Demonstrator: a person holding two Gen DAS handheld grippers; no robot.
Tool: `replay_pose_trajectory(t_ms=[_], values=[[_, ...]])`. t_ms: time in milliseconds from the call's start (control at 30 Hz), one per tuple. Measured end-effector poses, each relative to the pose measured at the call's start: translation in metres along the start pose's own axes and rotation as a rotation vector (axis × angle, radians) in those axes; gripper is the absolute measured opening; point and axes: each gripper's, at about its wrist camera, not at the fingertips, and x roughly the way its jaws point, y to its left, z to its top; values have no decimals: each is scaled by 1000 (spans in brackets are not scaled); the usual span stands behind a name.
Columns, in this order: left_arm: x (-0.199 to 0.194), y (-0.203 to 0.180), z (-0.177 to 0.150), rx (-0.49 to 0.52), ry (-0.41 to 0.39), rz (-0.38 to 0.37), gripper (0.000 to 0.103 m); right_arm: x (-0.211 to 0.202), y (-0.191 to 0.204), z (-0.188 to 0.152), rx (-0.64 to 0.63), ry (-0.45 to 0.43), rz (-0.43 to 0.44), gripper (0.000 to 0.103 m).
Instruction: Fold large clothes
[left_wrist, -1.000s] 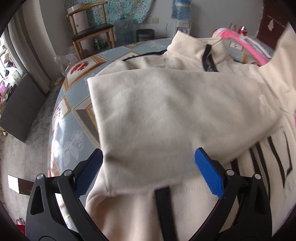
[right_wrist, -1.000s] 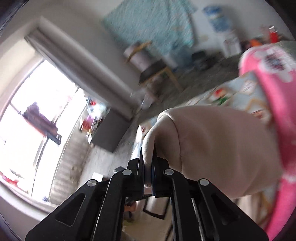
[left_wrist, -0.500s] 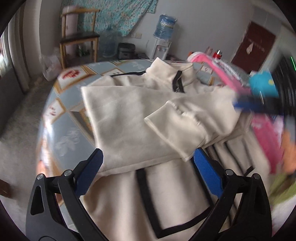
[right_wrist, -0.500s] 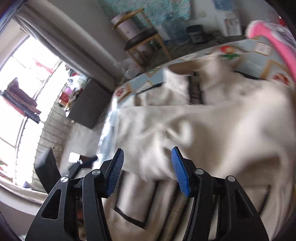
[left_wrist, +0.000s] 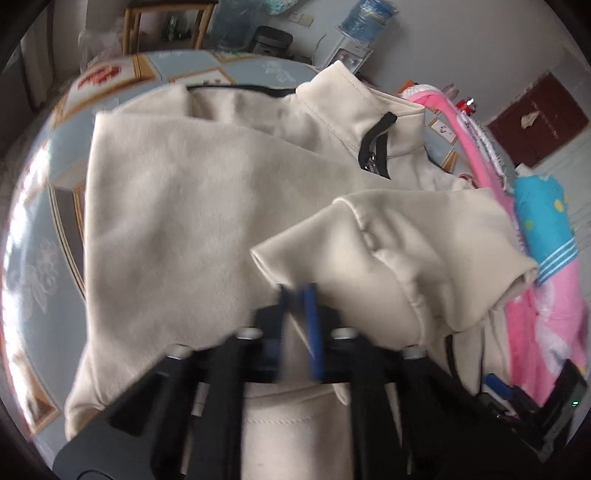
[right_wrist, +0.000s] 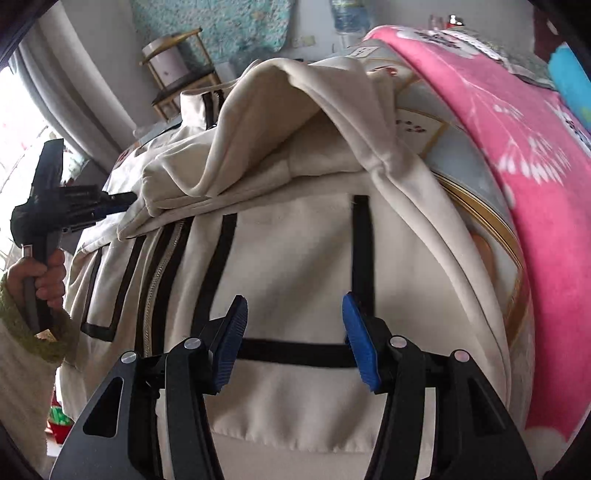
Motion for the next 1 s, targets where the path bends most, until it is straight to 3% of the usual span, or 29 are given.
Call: replay_pose_trajectory(t_ms=[167,300,367,467,500,533,600,633,800,1000], values=[[-53,-13,22,74,-99,-37,3,-6,-6,-4,4,-13,-7,53],[-102,-5,45,88,-187,24,3,-14,-14,-5,9,-23,-14,53],[-100,11,52,47,-160,52,3,-14,-16,-5,21,-20,-14,53],[-75,49,52,-44,-56,113,3,-14,-19,-5,35,-15,-10,53],[-67,59,48,-70,-35,131,7,-15,-19,-5,34,-14,-11,53],[-63,70,43,-96,-14,123,17,-16,-19,-5,32,-17,-14,53],[-56,82,32,-145,8,73,34,-19,-18,-5,27,-24,-22,53],[-53,84,28,-151,15,58,37,-21,-17,-4,24,-29,-25,53],[-38,80,26,-173,40,55,38,-34,-17,-1,28,-57,-35,53],[-27,73,26,-161,16,86,37,-45,-20,-5,31,-77,-51,53]])
